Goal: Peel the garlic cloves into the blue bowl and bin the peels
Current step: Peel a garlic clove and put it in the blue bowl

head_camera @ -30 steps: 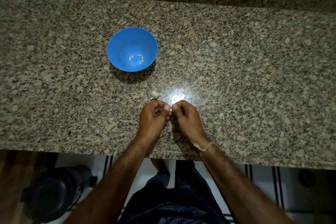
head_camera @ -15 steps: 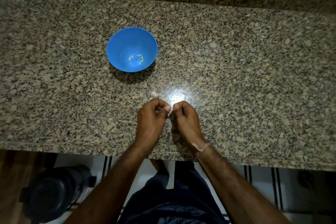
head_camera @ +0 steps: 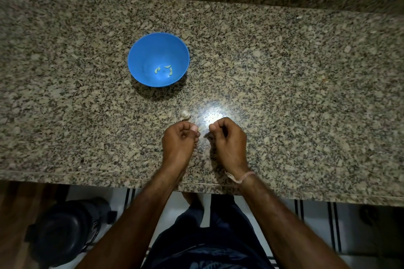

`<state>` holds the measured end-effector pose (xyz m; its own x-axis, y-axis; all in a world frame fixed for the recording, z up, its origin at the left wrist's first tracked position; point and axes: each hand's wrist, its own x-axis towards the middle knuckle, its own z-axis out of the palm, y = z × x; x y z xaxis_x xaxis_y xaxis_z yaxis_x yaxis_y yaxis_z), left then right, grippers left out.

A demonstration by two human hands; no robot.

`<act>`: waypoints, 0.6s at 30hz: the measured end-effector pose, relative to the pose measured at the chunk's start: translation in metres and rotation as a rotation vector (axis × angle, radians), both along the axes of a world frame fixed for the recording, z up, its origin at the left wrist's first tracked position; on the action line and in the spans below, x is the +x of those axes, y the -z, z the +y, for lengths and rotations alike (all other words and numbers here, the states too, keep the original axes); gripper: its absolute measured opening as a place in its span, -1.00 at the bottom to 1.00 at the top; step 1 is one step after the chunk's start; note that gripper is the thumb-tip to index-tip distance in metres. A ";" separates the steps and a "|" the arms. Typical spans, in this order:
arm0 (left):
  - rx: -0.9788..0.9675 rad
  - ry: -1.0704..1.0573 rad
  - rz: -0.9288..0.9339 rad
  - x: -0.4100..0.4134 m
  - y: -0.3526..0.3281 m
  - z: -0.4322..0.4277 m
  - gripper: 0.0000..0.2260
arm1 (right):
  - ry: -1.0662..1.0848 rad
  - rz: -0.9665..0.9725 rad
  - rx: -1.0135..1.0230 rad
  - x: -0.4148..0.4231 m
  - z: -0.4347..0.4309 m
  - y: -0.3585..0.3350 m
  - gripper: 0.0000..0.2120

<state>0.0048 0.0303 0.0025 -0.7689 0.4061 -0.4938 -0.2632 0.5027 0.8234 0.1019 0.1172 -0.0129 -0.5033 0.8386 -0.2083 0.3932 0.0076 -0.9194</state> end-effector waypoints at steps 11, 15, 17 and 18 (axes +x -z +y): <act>-0.033 0.068 0.218 0.005 0.003 0.003 -0.93 | -0.084 0.088 -0.271 -0.002 0.004 0.004 -0.97; 0.003 0.022 0.159 0.003 0.005 0.004 -0.89 | 0.073 0.240 -0.582 -0.007 -0.001 0.003 -0.94; 0.027 0.000 0.135 0.006 0.007 0.005 -0.87 | 0.141 0.280 -0.709 -0.009 -0.003 0.001 -0.91; 0.028 0.010 0.141 0.007 0.008 0.005 -0.88 | 0.162 0.293 -0.759 -0.011 -0.004 0.001 -0.90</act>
<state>0.0121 0.0348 -0.0054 -0.8260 0.4260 -0.3691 -0.1387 0.4811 0.8656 0.0910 0.1130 -0.0136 -0.5104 0.5896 -0.6260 0.0801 -0.6922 -0.7173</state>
